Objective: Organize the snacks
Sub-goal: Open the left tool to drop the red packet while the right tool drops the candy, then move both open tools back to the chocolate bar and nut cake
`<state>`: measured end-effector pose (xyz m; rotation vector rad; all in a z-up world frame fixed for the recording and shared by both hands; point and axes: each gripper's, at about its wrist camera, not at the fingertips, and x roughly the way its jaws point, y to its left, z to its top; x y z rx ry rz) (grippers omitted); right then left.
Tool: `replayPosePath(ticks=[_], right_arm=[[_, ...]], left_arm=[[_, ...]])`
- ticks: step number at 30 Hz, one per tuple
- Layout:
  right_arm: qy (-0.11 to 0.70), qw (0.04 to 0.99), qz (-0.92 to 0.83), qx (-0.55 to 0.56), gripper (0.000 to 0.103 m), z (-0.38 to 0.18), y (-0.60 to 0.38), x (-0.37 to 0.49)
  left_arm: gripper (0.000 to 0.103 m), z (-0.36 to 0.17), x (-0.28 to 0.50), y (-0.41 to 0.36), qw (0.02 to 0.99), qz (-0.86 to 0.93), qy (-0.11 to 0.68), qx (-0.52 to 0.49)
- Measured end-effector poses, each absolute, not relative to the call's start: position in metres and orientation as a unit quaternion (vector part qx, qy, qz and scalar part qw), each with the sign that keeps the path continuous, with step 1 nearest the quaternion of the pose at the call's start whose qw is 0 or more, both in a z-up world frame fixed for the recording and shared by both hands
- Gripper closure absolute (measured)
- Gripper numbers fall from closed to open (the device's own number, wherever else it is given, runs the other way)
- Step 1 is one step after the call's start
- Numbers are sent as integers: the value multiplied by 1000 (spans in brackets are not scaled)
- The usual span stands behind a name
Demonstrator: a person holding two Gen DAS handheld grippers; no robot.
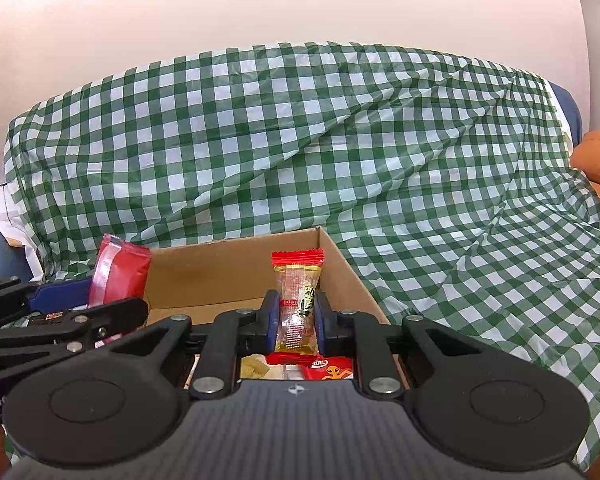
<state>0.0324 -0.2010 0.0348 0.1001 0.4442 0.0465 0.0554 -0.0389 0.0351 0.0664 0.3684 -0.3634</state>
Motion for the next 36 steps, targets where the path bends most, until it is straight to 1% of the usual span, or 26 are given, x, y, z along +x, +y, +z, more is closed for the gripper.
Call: replayPosePath(ticks=[17,18,19,20,21,22,23,24,29,32,33,35,36], right_arm=[[225,973,26,35,84,33,-200,34],[228,973,28,37,83,32,-201,34],[234,971,32,40,82,31,-202,35],[243,969,36,43,81,30,-202,36],[254,966,38,43,72,27,-202,38],[258,965,36,40,65,27,-202,38],[257,965,33,37,55,27,-202,38],[254,966,34,37,53,27,-203,37],[257,965,35,36,52,27,-203,39],[259,964,38,34,51,28,-199,41],[259,964,39,33,51,28,-197,42],[260,964,41,31,50,28,-193,43],[261,964,42,31,50,28,-192,44]], left_arm=[[53,38,61,-39,968,-174,178,21],[48,38,61,-39,969,-170,178,24],[37,37,62,-40,968,-170,181,27],[35,37,62,-40,968,-170,183,28],[34,36,62,-40,968,-170,182,28],[34,37,61,-40,968,-170,181,29],[34,37,61,-40,968,-171,180,29],[34,37,61,-39,969,-170,179,28],[34,36,61,-34,971,-158,178,27],[37,37,58,-30,973,-150,169,34],[39,37,57,-28,974,-149,166,37],[47,38,53,-23,976,-144,157,47],[53,38,52,-20,976,-140,155,54]])
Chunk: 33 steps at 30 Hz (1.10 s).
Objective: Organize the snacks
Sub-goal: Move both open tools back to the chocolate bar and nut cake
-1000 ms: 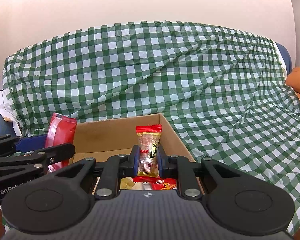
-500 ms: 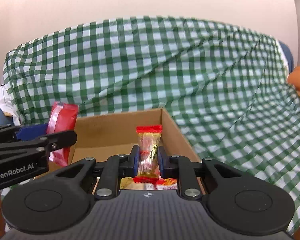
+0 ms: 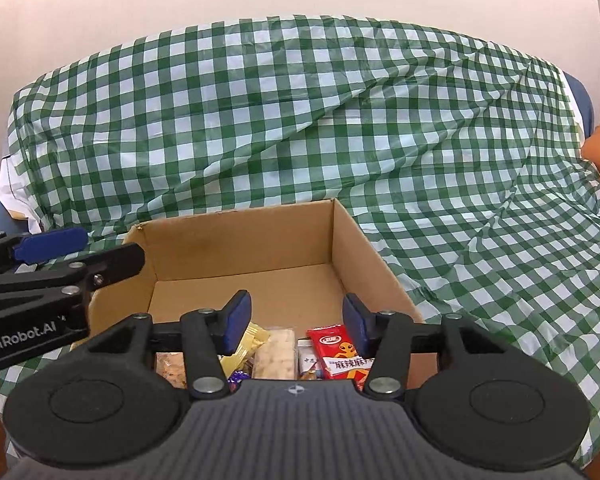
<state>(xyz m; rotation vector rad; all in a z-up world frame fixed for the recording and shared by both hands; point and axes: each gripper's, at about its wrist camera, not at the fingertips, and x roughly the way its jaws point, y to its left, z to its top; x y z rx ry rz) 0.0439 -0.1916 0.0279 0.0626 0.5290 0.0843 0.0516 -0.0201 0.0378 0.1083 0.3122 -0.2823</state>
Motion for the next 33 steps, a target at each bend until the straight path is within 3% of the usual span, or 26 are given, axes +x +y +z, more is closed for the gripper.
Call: replayPosePath(ticks=[3,7,9,13,15,18,25,28,29,31,32,33], right_arm=[[261,964,47,33,50,28,-184,44],[260,963,58,33,50,29,-170,44],[260,963,66,35,50,29,-161,44],[258,961,90,36,55,28,-142,42],[253,961,106,33,68,29,-132,40],[238,963,128,11,76,30,-116,35],[218,953,207,-40,75,40,-70,36],[246,935,254,-21,67,41,-29,49],[256,930,262,-17,60,40,-13,54],[282,923,260,-16,37,32,28,66],[295,921,254,-16,16,25,48,74],[306,919,249,-14,7,18,66,81]], left_arm=[[65,38,49,-7,978,-122,158,68],[95,44,50,23,973,-105,195,62],[99,52,56,39,970,-108,211,61],[99,75,90,78,971,-78,217,68],[99,78,110,105,974,-55,211,62],[98,66,130,150,973,-21,225,49],[97,21,154,265,925,139,344,-82],[97,21,157,292,917,162,341,-132],[97,21,157,298,915,168,339,-140],[97,20,158,306,912,170,340,-157],[97,19,159,311,909,167,343,-166],[97,18,160,313,908,164,347,-169]])
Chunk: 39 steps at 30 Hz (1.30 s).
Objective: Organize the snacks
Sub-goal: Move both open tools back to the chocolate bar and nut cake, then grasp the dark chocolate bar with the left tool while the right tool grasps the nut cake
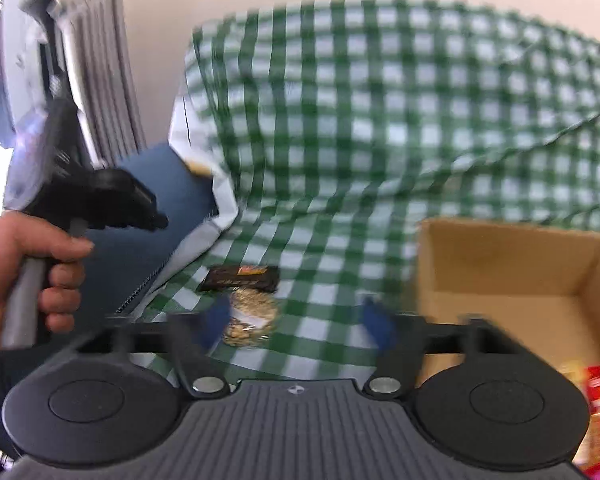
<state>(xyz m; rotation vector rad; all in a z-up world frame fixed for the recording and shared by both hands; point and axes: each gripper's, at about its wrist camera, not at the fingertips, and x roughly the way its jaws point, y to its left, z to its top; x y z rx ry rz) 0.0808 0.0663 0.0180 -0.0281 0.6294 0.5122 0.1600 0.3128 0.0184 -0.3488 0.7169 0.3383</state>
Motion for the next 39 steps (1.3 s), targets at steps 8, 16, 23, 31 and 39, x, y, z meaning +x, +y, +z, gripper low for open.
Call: replayPosePath(ticks=[8,16,23,31,39], right_arm=[[393,896,209,-15,7,-52,168,138],[447,875,186,7,7,-88,189,175],[440,875,200,-8,22,-84,180,173],[444,863,237,-55,22,-44,130,112],[460,840,276,-78,21,-53,88,59]], left_arm=[[95,11,167,317,903,155,362,-174],[95,6,173,326,896,147,372,-190],[94,2,175,325,895,138,381,-187],[64,-22,194,294,903,86,410,-94],[19,-55,214,265,918,37,394,9]])
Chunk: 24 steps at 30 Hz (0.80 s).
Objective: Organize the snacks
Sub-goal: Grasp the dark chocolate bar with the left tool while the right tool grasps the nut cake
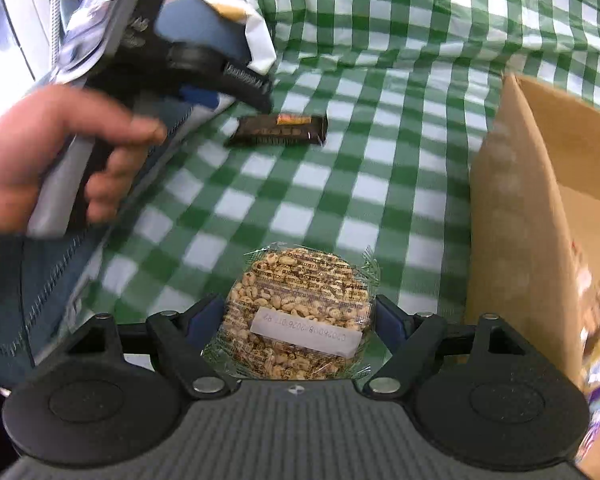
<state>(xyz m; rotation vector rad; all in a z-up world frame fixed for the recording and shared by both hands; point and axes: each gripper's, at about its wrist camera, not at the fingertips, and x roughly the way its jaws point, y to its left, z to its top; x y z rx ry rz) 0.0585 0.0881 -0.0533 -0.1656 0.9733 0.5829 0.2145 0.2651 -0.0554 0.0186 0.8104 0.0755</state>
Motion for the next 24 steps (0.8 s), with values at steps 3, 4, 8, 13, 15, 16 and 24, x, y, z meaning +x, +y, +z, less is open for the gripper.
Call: replayPosePath(ticks=[3,4,8,13,15,16,24], right_arm=[[489,828,262,-76,21,-73,85,60],[493,826,262,-74,21,-75,84,61],[498,823,264,-74,21,-74,79,65],[501,820,268,-68,21,-76,77,67],[498,820,271,-72,21,-76,78,68],[498,820,272,-73,21,-77,78,68],[496,820,277,-71,21,-78,74,69]], left_arm=[[18,-67,222,257,913,36,402,52],[18,-70,223,253,912,31,403,65],[8,-80,231,241,909,20,400,117],[8,-92,242,244,903,15,412,119],[8,-96,248,245,901,15,418,118],[8,-98,249,245,899,14,422,117],[54,-90,249,255,894,27,439,85]])
